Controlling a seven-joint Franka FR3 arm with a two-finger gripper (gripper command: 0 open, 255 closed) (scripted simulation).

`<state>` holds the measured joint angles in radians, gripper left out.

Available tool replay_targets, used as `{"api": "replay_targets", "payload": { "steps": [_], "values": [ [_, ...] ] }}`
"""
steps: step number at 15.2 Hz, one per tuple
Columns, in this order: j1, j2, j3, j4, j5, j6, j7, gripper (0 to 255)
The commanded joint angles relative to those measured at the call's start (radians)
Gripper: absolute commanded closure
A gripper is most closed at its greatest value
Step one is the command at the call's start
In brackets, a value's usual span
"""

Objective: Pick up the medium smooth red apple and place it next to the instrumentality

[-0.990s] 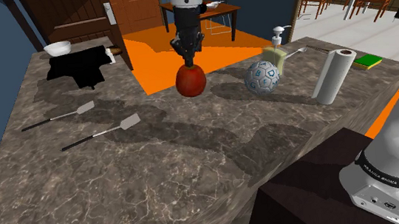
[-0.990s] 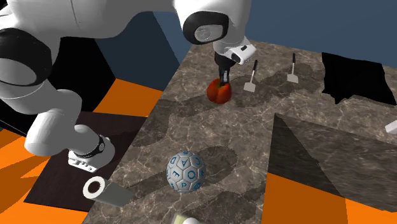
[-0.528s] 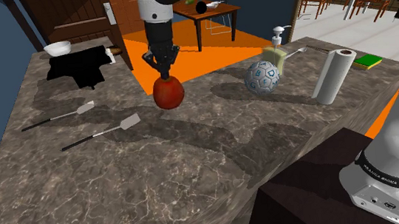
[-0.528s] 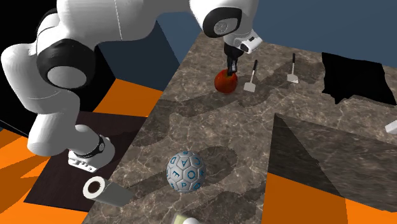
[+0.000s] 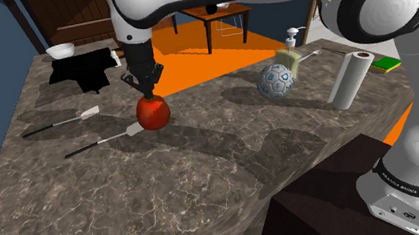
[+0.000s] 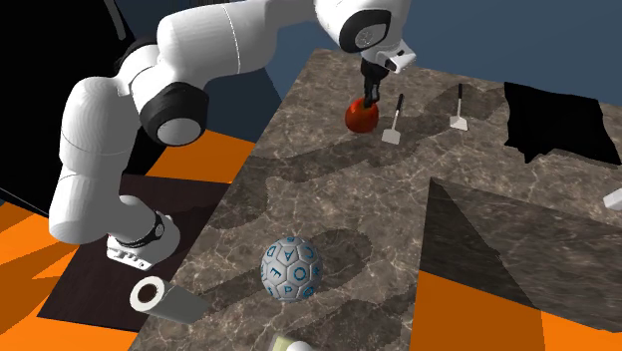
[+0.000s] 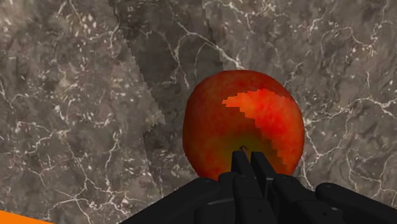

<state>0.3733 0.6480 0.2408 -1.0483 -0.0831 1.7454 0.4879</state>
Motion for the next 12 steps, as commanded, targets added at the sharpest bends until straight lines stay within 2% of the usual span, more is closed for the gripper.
{"api": "replay_targets", "payload": {
  "steps": [1,12],
  "values": [
    [0.002,0.006,0.000,-0.017,-0.002,0.023,0.004,255],
    [-0.009,0.006,-0.003,-0.162,-0.003,0.167,0.003,255]
  ]
}}
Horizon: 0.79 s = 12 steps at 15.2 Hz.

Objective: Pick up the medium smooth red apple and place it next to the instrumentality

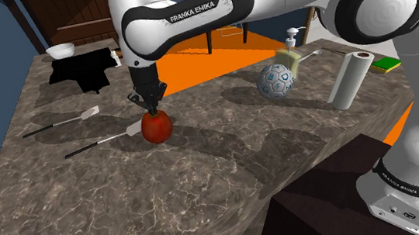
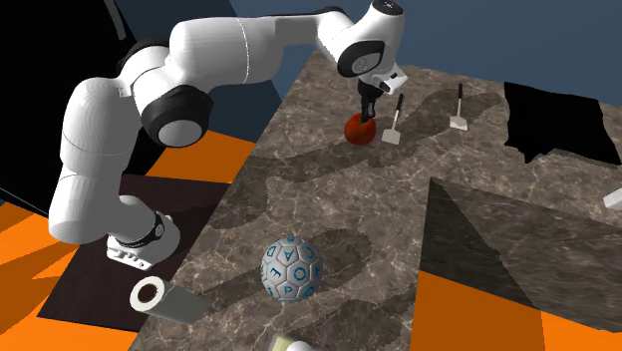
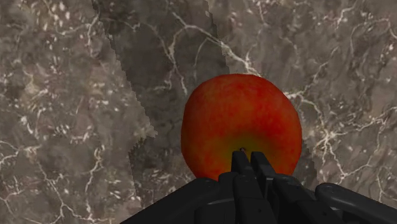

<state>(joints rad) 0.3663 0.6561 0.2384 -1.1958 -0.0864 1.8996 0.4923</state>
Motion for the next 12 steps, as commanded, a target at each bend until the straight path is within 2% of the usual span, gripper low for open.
{"api": "replay_targets", "payload": {
  "steps": [1,7,8,12],
  "values": [
    [-0.002,-0.002,0.000,-0.014,0.000,0.013,-0.001,255],
    [-0.002,-0.002,0.000,-0.014,0.000,0.013,-0.001,255],
    [-0.002,-0.002,0.000,-0.014,0.000,0.013,-0.001,0],
    [-0.002,-0.002,0.000,-0.014,0.000,0.013,-0.001,0]
  ]
}}
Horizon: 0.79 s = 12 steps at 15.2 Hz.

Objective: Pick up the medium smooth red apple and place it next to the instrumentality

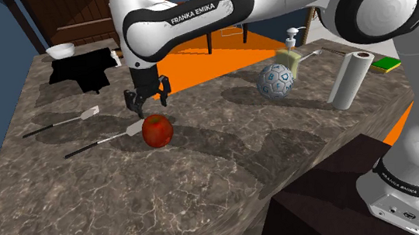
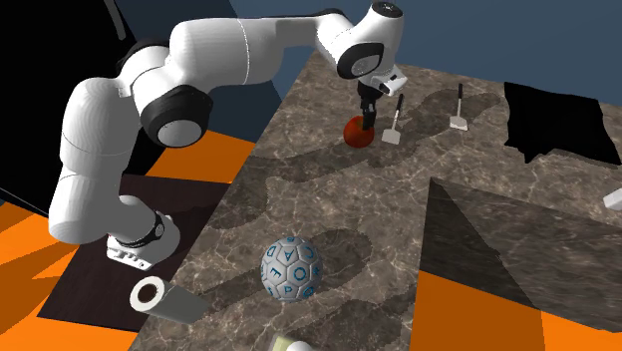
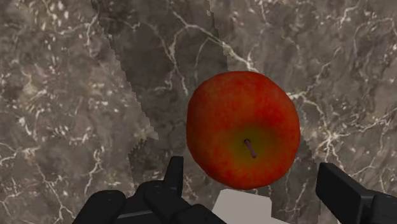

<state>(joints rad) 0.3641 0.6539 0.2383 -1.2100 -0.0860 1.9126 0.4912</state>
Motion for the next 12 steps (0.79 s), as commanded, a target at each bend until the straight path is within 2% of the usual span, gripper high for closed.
{"api": "replay_targets", "payload": {
  "steps": [1,5,12],
  "values": [
    [0.000,0.000,0.000,0.000,0.000,0.000,0.000,0],
    [0.002,-0.018,0.003,0.098,0.004,-0.115,-0.004,0],
    [0.002,-0.018,0.003,0.098,0.005,-0.115,-0.004,0]
  ]
}}
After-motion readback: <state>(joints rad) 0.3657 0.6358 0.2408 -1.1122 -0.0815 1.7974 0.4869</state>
